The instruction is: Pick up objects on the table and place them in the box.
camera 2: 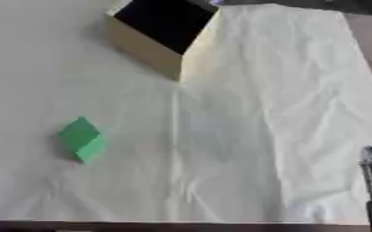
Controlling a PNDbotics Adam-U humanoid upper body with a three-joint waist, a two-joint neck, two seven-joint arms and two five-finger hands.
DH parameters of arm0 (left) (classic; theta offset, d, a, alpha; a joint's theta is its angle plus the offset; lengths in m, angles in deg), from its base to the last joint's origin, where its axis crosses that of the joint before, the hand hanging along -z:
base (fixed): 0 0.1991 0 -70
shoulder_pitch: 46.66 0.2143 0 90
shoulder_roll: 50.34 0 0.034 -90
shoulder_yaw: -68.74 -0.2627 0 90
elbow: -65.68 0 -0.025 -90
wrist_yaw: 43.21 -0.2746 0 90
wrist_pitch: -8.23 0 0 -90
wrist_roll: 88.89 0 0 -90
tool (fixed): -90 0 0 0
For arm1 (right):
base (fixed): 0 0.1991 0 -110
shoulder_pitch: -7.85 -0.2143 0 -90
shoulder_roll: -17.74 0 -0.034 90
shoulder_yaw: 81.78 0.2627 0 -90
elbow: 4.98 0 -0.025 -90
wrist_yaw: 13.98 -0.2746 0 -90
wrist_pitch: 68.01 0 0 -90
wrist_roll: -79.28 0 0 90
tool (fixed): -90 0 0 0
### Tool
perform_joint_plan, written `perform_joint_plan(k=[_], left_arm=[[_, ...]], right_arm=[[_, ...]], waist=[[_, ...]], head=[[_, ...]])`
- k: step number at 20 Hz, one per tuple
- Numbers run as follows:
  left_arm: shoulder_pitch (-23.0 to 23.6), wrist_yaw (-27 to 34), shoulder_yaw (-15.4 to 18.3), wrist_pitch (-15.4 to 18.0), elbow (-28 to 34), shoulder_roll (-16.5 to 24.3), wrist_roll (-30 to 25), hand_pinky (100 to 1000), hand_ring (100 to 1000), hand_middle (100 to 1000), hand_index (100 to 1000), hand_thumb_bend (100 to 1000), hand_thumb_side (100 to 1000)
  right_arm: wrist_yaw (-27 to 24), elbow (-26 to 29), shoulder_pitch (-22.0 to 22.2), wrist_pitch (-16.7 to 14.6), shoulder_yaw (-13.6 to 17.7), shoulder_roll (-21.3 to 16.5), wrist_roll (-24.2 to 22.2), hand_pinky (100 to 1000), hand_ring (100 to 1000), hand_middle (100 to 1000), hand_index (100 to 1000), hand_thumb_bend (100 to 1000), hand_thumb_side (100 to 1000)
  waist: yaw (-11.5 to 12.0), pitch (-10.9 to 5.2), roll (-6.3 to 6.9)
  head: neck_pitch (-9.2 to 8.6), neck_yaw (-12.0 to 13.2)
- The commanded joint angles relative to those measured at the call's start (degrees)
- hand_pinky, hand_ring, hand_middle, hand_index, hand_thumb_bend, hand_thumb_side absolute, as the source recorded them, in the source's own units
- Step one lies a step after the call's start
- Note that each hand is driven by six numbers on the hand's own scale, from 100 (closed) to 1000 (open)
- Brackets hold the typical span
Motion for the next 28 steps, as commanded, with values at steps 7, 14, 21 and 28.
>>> perform_joint_plan(k=[7, 14, 21, 28], left_arm=[[-2.09, -5.20, -6.62, -2.55, 0.91, 8.21, -4.83, 581, 630, 765, 846, 344, 588], [-5.10, -11.27, -16.50, -5.14, 0.91, 18.08, -10.91, 640, 684, 781, 861, 358, 600], [-9.31, -17.73, -25.92, -5.31, 0.91, 28.17, -17.37, 685, 732, 794, 883, 402, 580], [-12.01, -24.33, -30.04, -6.16, 0.91, 29.07, -23.97, 777, 819, 833, 901, 643, 456]], right_arm=[[0.06, 0.85, -0.30, -0.03, -0.38, -2.06, -0.52, 791, 706, 632, 816, 100, 694], [-0.26, 0.85, -0.36, -0.02, -0.74, -2.22, -0.97, 791, 705, 631, 816, 100, 697], [-0.80, 0.85, -0.62, -0.09, -1.23, -2.07, -1.55, 791, 703, 629, 815, 100, 699], [-1.22, 0.85, -0.69, -0.05, -1.53, -2.10, -2.09, 791, 699, 625, 815, 100, 704]], waist=[[-1.04, -0.94, 1.76], [-1.69, -0.82, 2.01], [-2.46, -0.79, 1.79], [-2.89, -0.69, 2.03]], head=[[0.06, 0.51], [-0.14, 0.99], [-0.44, 1.91], [-0.74, 2.31]])
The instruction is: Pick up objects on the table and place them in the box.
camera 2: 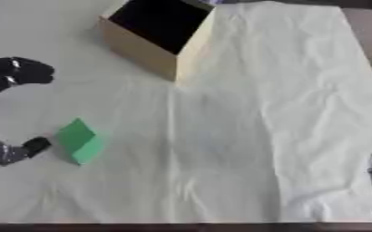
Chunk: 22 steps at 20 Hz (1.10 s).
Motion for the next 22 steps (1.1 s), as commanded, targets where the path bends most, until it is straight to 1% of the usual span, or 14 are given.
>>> perform_joint_plan(k=[1, 3, 6, 9, 11, 14, 17, 18, 20, 22], left_arm=[[-1.41, -3.14, -1.05, -0.60, 0.77, 1.97, -3.05, 782, 824, 835, 900, 661, 452], [-2.19, -5.02, -1.74, -0.83, 0.77, 1.38, -4.92, 798, 839, 842, 899, 683, 440], [-3.46, -6.82, -2.67, -1.13, 0.77, 0.34, -7.68, 802, 847, 848, 896, 666, 428], [-5.15, -6.30, -3.41, -2.45, 0.77, -0.71, -10.41, 804, 856, 856, 891, 610, 389], [-6.45, -6.03, -4.08, -2.48, 0.77, -1.16, -12.33, 810, 865, 863, 895, 579, 359], [-8.91, -6.10, -4.74, -1.21, 0.77, -2.17, -15.05, 823, 877, 869, 898, 549, 319], [-11.64, -6.79, -5.35, 0.99, 0.77, -3.02, -17.60, 836, 888, 858, 902, 611, 322], [-12.46, -7.32, -5.35, 1.74, 0.77, -3.20, -18.43, 838, 889, 855, 899, 616, 317], [-13.82, -8.12, -5.31, 3.00, 0.76, -3.62, -20.11, 841, 892, 854, 896, 610, 293], [-15.03, -8.46, -5.48, 4.10, 0.37, -4.12, -21.86, 843, 897, 856, 892, 574, 253]], right_arm=[[-0.27, 0.85, -0.61, -0.06, 0.11, -1.52, -0.35, 791, 699, 625, 815, 100, 705], [-0.35, 0.85, -0.64, -0.01, 0.01, -1.51, -0.46, 791, 698, 624, 815, 100, 706], [-0.45, 0.85, -0.61, 0.04, -0.09, -1.47, -0.59, 791, 697, 623, 815, 100, 708], [-0.51, 0.85, -0.61, 0.14, -0.24, -1.41, -0.74, 791, 695, 622, 815, 100, 711], [-0.55, 0.85, -0.60, 0.14, -0.26, -1.44, -0.79, 791, 695, 622, 815, 100, 710], [-0.56, 0.85, -0.48, 0.21, -0.29, -1.46, -0.81, 791, 694, 621, 815, 100, 713], [-0.57, 0.85, -0.50, 0.19, -0.35, -1.53, -0.87, 791, 694, 620, 814, 100, 712], [-0.58, 0.85, -0.49, 0.19, -0.35, -1.55, -0.86, 791, 694, 620, 814, 100, 712], [-0.59, 0.85, -0.47, 0.20, -0.39, -1.58, -0.89, 791, 693, 619, 814, 100, 713], [-0.63, 0.85, -0.47, 0.21, -0.39, -1.57, -0.85, 791, 693, 619, 814, 100, 712]], waist=[[-0.08, -0.82, 0.39], [-0.09, -0.79, 0.43], [-0.10, -0.74, 0.45], [-0.05, -0.71, 0.51], [-0.11, -0.69, 0.50], [-0.08, -0.68, 0.49], [0.01, -0.70, 0.51], [0.04, -0.70, 0.52], [0.08, -0.68, 0.55], [0.08, -0.67, 0.62]], head=[[-0.45, 0.12], [-0.52, 0.08], [-0.48, -0.09], [-0.18, -0.10], [-0.24, -0.12], [-0.36, -0.56], [-0.25, -0.98], [-0.26, -1.08], [-0.26, -1.24], [-0.20, -1.36]])
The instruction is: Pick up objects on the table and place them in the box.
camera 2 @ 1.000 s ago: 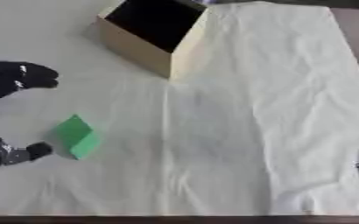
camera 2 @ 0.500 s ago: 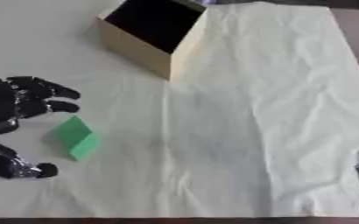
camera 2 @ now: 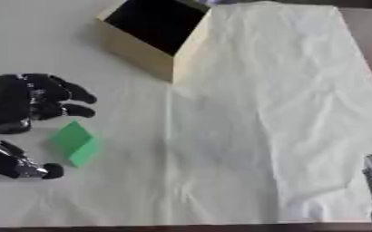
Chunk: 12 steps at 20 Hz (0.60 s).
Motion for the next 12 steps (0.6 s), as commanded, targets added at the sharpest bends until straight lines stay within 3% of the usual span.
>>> perform_joint_plan(k=[1, 12], left_arm=[[-2.09, -0.68, 0.23, 1.67, -0.03, 0.10, -2.82, 839, 899, 862, 889, 540, 216], [-8.18, 3.17, -3.28, 3.90, -3.59, -3.74, -12.92, 842, 913, 875, 889, 495, 129]], right_arm=[[-0.28, 0.85, -0.34, 0.04, 0.06, -1.56, 0.00, 791, 692, 618, 814, 100, 713], [-0.34, 0.85, -0.29, 0.20, 0.14, -1.33, 0.48, 791, 687, 614, 813, 100, 714]], waist=[[0.03, -0.83, 0.33], [-0.43, -0.66, 1.00]], head=[[0.02, -0.32], [0.19, -0.08]])
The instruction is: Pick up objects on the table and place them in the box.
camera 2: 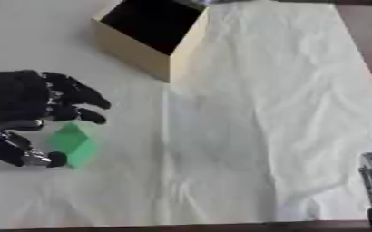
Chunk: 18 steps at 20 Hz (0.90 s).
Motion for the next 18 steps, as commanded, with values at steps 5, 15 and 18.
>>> perform_joint_plan(k=[5, 15, 18], left_arm=[[-2.22, 0.06, 0.54, -2.13, -1.14, -0.49, -6.83, 822, 897, 834, 880, 534, 165], [-5.01, 7.46, 6.24, -8.27, 3.98, -5.19, -15.90, 748, 836, 817, 869, 433, 203], [-5.97, 10.27, 8.04, -8.82, 4.08, -5.19, -18.71, 753, 839, 816, 872, 431, 205]], right_arm=[[-0.23, 0.85, -0.29, 0.16, 0.25, -1.15, 0.32, 791, 684, 611, 812, 100, 717], [-0.04, 0.85, 0.21, 0.61, 0.43, -0.84, 0.85, 792, 683, 609, 811, 100, 721], [0.08, 0.85, 0.35, 0.66, 0.52, -0.88, 1.00, 792, 683, 609, 812, 100, 722]], waist=[[-0.13, -0.76, 0.53], [0.39, -0.87, 0.32], [0.68, -0.97, 0.33]], head=[[0.07, 0.12], [0.23, -0.31], [0.28, -0.40]])
